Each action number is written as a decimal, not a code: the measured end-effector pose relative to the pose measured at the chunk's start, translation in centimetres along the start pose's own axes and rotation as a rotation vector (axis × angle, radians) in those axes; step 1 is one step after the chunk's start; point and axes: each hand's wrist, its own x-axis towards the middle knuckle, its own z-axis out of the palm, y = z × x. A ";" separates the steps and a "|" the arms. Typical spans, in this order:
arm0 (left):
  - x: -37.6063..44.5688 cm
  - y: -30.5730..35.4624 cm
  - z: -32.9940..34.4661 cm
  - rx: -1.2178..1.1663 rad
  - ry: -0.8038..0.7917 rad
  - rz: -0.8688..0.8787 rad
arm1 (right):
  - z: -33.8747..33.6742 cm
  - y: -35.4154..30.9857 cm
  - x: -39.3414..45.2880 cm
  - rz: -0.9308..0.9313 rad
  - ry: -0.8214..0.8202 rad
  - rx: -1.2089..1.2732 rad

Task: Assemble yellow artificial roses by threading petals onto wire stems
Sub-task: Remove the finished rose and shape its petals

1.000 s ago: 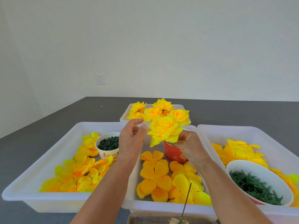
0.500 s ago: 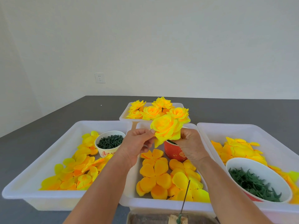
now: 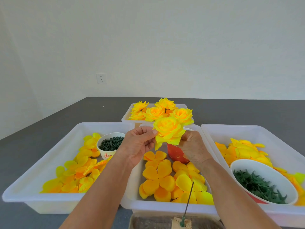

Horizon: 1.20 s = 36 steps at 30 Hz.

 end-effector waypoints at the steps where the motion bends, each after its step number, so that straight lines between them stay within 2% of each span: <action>1: 0.0 0.0 0.0 -0.008 0.004 -0.039 | 0.0 0.0 0.0 -0.012 0.008 -0.009; 5: -0.1 -0.1 -0.1 0.026 0.037 -0.121 | 0.0 0.1 0.1 -0.075 0.062 -0.029; 13: 0.1 -0.3 0.2 0.249 0.174 0.115 | 0.0 0.3 -0.1 -0.085 0.063 -0.059; 15: 0.0 -0.1 0.1 0.214 0.177 0.071 | 0.0 0.1 -0.1 -0.081 0.050 -0.034; 20: -0.2 0.2 -0.1 0.047 0.049 -0.211 | -0.2 -0.3 -0.3 -0.126 0.046 0.018; 23: -0.3 0.2 -0.1 0.017 -0.001 -0.312 | -0.3 -0.6 -0.4 -0.157 0.039 0.014; 32: 0.1 0.1 -0.5 -0.213 0.025 -0.413 | 0.0 -0.2 -0.3 -0.067 -0.004 -0.066; 36: 0.1 0.0 -0.3 -0.127 0.037 -0.374 | 0.0 0.1 -0.1 -0.064 -0.019 -0.089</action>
